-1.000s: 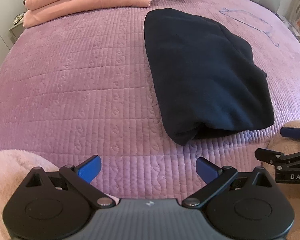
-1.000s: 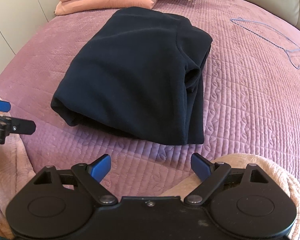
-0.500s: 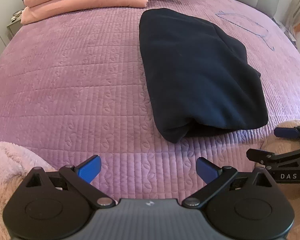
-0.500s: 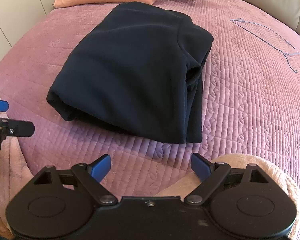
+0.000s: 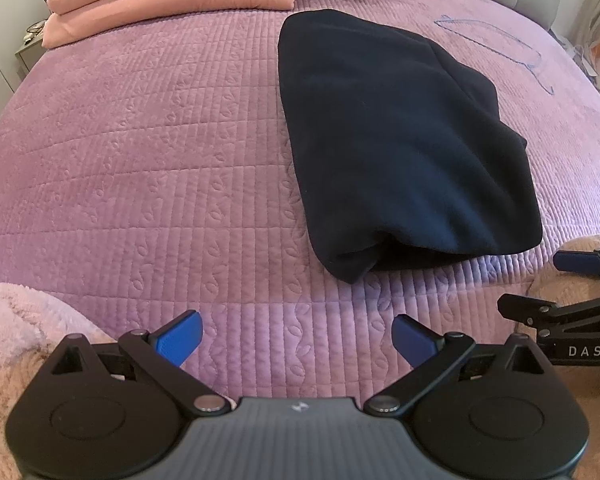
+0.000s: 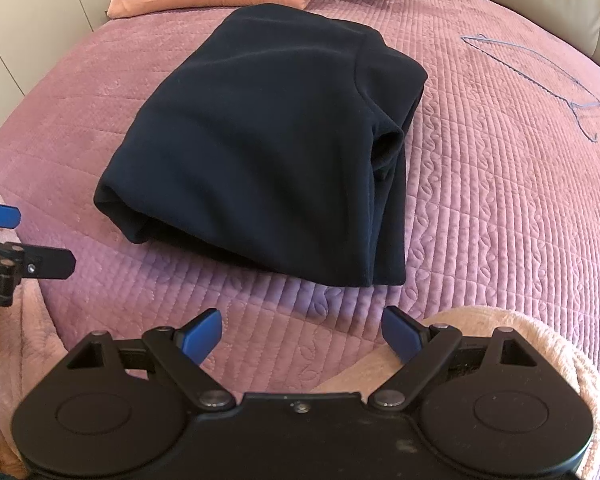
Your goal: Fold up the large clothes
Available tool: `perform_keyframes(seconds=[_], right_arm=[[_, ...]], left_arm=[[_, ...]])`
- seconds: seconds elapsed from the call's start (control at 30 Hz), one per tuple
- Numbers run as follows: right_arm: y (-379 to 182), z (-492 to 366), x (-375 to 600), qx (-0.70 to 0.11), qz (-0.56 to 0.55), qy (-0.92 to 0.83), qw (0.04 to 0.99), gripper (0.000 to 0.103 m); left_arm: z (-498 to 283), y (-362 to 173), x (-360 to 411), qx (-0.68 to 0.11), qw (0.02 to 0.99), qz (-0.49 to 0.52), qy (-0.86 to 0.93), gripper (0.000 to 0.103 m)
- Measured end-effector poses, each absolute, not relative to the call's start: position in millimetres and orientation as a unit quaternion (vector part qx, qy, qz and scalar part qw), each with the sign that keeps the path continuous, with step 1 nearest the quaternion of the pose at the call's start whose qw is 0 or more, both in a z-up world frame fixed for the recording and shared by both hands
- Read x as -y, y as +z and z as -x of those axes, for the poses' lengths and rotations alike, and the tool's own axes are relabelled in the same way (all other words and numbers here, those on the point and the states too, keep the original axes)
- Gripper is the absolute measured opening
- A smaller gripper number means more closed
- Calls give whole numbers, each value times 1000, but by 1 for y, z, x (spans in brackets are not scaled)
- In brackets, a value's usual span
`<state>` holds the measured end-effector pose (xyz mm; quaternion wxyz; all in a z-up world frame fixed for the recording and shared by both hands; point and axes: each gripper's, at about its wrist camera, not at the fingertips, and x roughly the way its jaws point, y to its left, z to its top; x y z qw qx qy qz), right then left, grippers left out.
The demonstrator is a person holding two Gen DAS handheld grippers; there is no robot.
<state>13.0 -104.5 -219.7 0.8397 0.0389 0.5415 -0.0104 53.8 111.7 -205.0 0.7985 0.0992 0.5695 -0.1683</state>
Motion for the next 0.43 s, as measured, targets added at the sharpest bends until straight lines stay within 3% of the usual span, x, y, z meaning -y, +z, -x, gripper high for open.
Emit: perform_keyframes(seconds=[0.43], right_arm=[[-220,-13,106,-541,-45,-5,840,102]], left_arm=[[-57,-204,-114,-564,804,-98,-160,103]])
